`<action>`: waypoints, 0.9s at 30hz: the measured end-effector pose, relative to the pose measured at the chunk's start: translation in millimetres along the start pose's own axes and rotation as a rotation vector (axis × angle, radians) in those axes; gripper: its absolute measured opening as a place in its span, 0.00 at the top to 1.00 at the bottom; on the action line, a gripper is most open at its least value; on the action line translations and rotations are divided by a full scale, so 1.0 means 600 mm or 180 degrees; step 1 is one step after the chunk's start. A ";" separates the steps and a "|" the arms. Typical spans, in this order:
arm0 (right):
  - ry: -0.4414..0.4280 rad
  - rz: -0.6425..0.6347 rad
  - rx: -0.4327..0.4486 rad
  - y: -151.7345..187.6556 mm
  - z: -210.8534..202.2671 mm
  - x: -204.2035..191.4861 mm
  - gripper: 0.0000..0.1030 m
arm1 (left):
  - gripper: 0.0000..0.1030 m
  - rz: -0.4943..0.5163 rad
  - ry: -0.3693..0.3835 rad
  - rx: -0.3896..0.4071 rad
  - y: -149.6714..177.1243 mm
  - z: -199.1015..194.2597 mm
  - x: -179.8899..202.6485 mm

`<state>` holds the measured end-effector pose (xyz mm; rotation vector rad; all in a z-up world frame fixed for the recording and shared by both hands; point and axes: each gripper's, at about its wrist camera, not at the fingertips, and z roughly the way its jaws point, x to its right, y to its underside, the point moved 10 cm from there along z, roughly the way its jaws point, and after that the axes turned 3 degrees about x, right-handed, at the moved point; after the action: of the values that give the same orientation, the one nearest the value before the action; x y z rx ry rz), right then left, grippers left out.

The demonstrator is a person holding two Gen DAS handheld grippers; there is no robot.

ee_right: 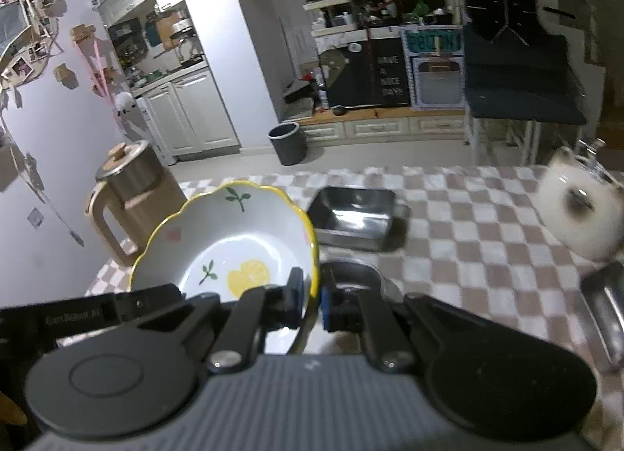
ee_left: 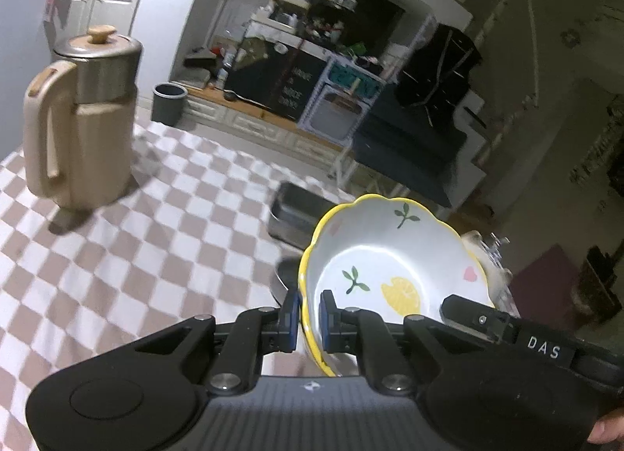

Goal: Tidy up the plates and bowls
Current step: 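Lift and carry the floral bowl with both grippers toward the cream bowl, then lower the floral bowl into the cream bowl with both grippers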

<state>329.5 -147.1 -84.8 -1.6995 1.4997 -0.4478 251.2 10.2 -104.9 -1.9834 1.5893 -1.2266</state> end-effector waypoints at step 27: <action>0.0283 0.0517 -0.0367 0.158 -0.090 0.139 0.90 | 0.89 0.0339 0.0108 -0.0688 0.157 0.049 0.085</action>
<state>247.7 -240.6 -143.5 -1.6475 1.7427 -0.3604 214.9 -75.0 -166.4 -1.9820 1.8891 -1.0939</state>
